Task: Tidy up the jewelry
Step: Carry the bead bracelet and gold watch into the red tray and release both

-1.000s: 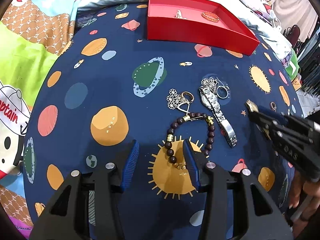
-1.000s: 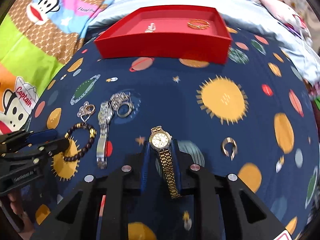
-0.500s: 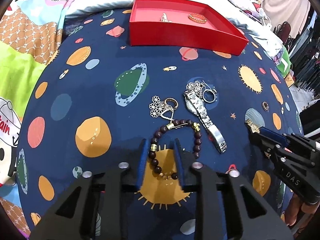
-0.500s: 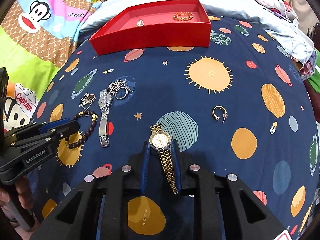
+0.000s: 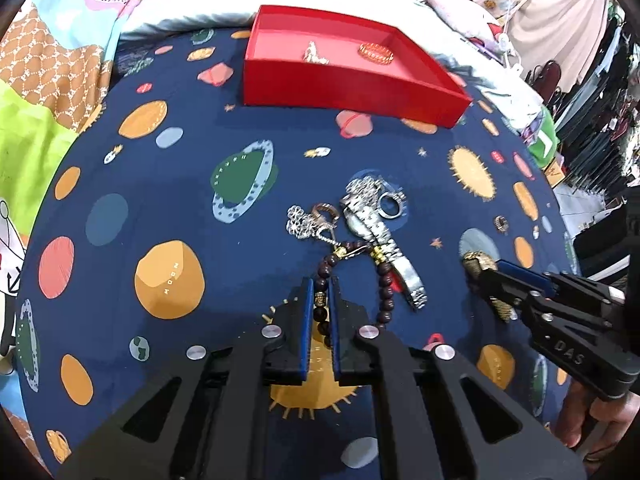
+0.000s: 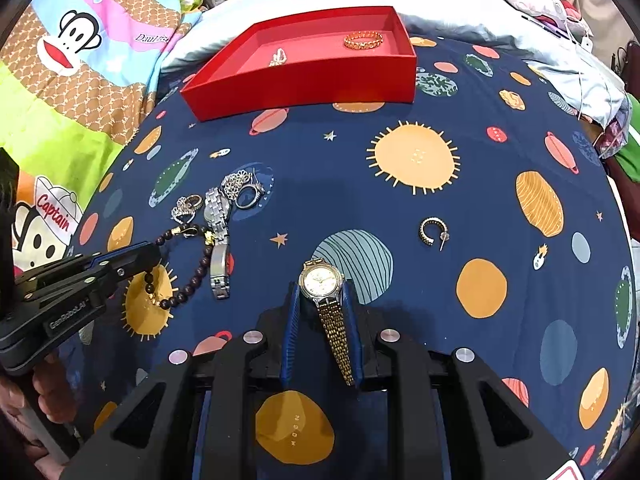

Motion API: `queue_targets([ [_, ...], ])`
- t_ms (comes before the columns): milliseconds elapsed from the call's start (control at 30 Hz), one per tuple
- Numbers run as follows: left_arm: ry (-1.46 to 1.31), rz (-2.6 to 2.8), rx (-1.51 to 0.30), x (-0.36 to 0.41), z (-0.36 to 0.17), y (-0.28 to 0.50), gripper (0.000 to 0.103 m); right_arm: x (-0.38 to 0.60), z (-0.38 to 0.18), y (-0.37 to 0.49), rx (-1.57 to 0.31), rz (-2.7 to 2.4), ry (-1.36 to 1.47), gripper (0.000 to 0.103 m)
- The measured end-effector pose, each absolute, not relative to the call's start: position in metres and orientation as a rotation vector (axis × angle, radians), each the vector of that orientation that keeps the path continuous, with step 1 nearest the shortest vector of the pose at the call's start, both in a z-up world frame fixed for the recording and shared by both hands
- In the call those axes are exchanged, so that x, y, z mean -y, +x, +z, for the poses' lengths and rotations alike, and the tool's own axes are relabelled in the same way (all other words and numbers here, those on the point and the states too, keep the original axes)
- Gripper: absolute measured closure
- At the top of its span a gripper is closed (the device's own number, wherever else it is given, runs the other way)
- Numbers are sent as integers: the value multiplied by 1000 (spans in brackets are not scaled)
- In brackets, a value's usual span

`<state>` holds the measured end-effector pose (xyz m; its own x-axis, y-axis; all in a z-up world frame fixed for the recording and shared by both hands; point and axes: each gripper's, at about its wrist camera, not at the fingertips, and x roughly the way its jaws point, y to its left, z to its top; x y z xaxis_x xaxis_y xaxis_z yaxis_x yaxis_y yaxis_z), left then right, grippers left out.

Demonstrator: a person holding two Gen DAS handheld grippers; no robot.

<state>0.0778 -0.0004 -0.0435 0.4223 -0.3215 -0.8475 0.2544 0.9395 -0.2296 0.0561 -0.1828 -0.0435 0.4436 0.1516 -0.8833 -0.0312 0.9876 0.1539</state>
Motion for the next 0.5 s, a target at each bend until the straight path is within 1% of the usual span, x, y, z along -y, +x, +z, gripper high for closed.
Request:
queue_targets([
  [500,-84,-406,-1009,6,-11,77,97,183,-26,55,-1065,125,131,83],
])
